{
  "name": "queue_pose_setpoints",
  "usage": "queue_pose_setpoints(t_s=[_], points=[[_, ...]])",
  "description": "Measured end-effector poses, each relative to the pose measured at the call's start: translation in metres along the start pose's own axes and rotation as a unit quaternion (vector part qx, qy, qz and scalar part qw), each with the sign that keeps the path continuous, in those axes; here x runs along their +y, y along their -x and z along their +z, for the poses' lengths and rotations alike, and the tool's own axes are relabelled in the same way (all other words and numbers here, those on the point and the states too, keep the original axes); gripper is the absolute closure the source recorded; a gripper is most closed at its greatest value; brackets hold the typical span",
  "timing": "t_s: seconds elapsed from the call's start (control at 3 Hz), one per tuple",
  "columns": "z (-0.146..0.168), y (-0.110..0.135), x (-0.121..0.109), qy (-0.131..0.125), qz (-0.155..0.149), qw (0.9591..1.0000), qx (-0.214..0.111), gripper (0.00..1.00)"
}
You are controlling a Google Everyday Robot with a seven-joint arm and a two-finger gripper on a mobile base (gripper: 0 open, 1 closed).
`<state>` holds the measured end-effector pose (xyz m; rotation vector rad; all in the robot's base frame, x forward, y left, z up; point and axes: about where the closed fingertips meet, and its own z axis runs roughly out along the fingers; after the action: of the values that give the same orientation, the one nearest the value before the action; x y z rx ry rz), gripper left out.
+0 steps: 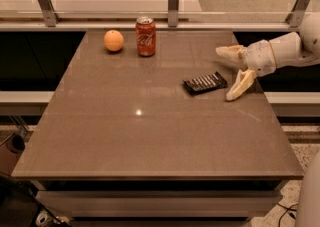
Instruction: Pick rxbar chocolate
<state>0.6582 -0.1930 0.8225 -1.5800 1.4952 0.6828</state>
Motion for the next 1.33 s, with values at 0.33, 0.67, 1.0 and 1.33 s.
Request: queue_pose_setpoints(t_s=[0.33, 0.67, 1.0, 1.33], points=[[0.0, 0.0, 0.0, 0.0, 0.0, 1.0, 0.0, 0.0], [0.0001, 0.0, 0.0, 0.0, 0.0, 1.0, 0.0, 0.0], [0.0002, 0.0, 0.0, 0.0, 0.0, 1.0, 0.0, 0.0], [-0.0001, 0.0002, 0.0, -0.001, 0.001, 1.0, 0.002, 0.0]])
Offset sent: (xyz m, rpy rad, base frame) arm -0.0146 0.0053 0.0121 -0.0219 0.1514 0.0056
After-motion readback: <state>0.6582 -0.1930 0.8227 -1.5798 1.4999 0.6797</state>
